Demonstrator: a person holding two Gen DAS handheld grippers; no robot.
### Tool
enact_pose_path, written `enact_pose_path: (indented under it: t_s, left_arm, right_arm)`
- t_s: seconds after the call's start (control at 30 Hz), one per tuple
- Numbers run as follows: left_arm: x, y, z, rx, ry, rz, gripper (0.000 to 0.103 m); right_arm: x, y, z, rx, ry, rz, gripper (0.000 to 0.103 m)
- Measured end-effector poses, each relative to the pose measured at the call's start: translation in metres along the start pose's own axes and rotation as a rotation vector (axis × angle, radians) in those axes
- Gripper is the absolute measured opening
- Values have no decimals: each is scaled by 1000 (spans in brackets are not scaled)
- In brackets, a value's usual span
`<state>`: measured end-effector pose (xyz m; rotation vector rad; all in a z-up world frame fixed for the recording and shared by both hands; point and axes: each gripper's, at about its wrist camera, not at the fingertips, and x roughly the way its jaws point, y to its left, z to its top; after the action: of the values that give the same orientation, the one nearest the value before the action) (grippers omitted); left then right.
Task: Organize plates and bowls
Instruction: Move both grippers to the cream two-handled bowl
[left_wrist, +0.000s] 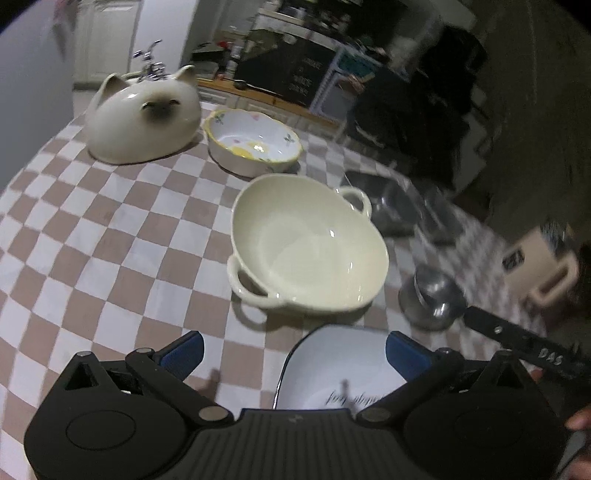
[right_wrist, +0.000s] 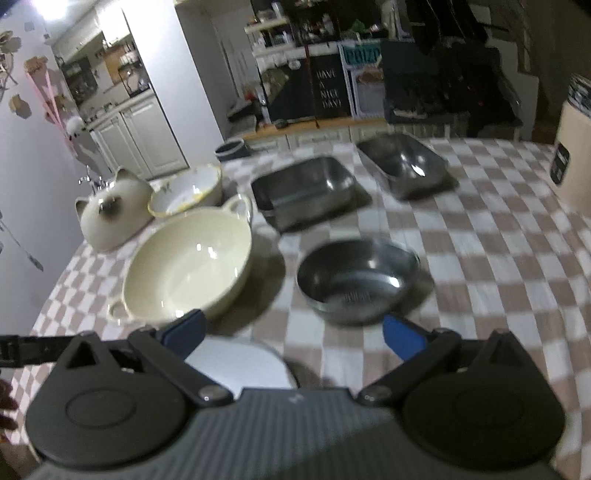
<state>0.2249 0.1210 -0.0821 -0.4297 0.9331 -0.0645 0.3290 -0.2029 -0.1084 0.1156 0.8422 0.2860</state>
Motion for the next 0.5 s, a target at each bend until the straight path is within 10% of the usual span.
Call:
enact_pose_path:
  t_s: [0.5]
  left_arm:
    - [28,35,23,-355,-61,-51,103]
  right_arm:
    - [97,-18,48,214,-58,41,103]
